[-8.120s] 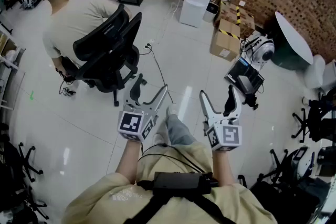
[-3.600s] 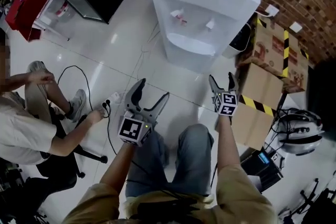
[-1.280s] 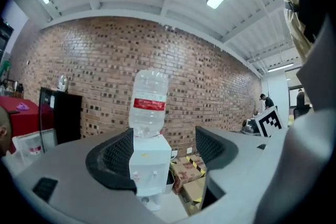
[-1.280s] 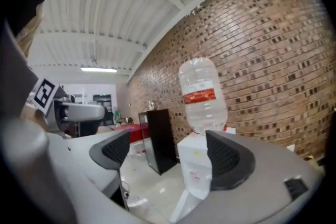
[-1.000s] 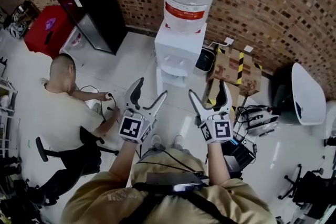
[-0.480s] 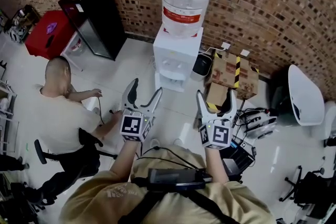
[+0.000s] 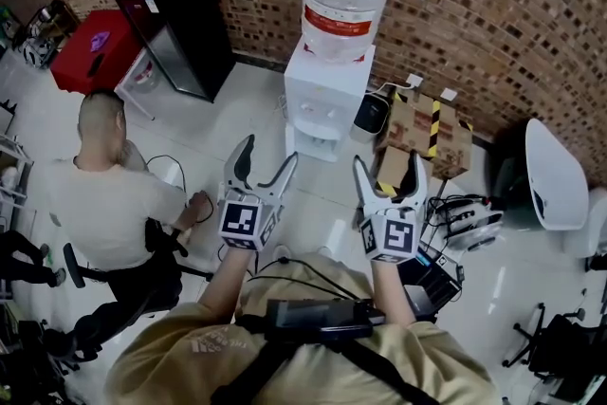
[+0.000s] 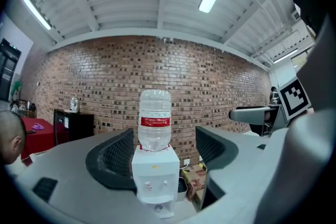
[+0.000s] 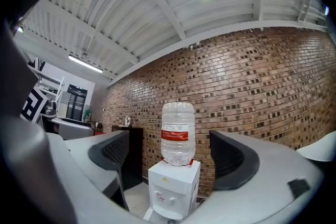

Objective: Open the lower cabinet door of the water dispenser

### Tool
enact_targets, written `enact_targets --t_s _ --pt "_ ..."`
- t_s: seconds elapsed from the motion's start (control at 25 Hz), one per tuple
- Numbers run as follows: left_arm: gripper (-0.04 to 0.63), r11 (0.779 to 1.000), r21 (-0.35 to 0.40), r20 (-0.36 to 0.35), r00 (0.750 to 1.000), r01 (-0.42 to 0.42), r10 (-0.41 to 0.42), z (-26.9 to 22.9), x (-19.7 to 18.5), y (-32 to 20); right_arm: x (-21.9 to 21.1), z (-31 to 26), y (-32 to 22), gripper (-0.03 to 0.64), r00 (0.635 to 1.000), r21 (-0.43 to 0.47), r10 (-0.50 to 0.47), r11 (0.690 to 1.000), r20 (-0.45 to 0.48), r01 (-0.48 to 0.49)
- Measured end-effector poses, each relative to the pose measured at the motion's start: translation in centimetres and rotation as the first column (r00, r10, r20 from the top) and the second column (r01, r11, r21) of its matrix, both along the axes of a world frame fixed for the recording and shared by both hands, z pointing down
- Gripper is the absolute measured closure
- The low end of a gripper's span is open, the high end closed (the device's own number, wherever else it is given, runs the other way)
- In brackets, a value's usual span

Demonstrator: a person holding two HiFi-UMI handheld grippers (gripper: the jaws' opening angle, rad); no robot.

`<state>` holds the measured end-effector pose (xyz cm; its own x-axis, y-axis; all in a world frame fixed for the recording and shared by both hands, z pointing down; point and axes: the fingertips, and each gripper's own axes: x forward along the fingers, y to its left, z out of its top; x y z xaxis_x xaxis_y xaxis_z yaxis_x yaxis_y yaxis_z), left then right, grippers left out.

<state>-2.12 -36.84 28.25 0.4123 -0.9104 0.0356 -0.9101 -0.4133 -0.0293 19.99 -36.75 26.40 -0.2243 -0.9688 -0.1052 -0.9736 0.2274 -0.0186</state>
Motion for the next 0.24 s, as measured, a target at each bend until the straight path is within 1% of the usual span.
enact_targets --t_s 0.24 --pt "0.245 1.0 0.005 0.002 1.0 0.006 -0.006 -0.54 -0.61 -0.2 -1.26 -0.6 -0.01 0.12 1.0 0.005 -0.022 1.0 -0.013 0.022"
